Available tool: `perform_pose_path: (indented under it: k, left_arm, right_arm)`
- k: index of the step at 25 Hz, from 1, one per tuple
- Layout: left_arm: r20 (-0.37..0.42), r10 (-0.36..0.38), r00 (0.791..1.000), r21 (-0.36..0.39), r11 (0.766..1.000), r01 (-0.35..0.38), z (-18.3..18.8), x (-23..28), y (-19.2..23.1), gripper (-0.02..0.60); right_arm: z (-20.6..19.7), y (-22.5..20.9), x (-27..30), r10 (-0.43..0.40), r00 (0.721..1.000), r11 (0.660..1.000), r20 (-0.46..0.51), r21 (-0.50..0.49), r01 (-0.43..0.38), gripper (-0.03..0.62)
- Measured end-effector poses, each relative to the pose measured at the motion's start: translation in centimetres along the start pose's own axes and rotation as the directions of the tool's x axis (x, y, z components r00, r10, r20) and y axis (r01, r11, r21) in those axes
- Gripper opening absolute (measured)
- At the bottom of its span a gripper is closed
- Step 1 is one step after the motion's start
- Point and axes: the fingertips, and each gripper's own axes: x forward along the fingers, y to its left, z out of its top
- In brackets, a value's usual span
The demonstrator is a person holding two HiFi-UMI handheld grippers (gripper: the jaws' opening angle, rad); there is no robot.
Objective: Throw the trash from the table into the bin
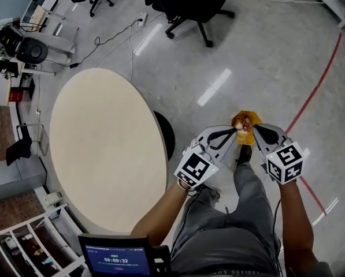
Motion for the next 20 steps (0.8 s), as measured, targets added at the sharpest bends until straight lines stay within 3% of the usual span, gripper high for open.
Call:
perform_pose_path:
  k: [3, 7, 12, 16, 20]
  left_arm:
    - [0.048, 0.053, 0.997, -0.001, 0.999, -0.053, 2.4, -4.9, -0.2, 0.043]
    - [0.126, 0.125, 0.984, -0.011, 0.992, -0.124, 8.9, -13.4, -1.3, 0.043]
    - [0.228, 0.186, 0.956, 0.106, 0.971, -0.214, 11.8, -19.8, -1.0, 0.043]
    - [0.289, 0.243, 0.926, 0.126, 0.949, -0.289, 13.6, -26.1, -1.5, 0.043]
    - [0.350, 0.307, 0.885, 0.125, 0.921, -0.369, 14.7, -32.5, -1.7, 0.043]
  right_arm:
    - [3.4, 3.5, -1.6, 0.018, 0.999, 0.999, 0.044, -0.037, -0.016, 0.009]
    - [10.5, 10.5, -5.8, 0.049, 0.995, 0.993, 0.089, -0.113, -0.039, 0.009]
    - [14.8, 16.6, -6.2, 0.146, 0.979, 0.969, 0.140, -0.218, -0.113, 0.009]
    - [17.7, 22.6, -7.1, 0.217, 0.963, 0.936, 0.160, -0.315, -0.159, 0.009]
    - [20.5, 29.1, -7.8, 0.295, 0.940, 0.876, 0.173, -0.443, -0.193, 0.009]
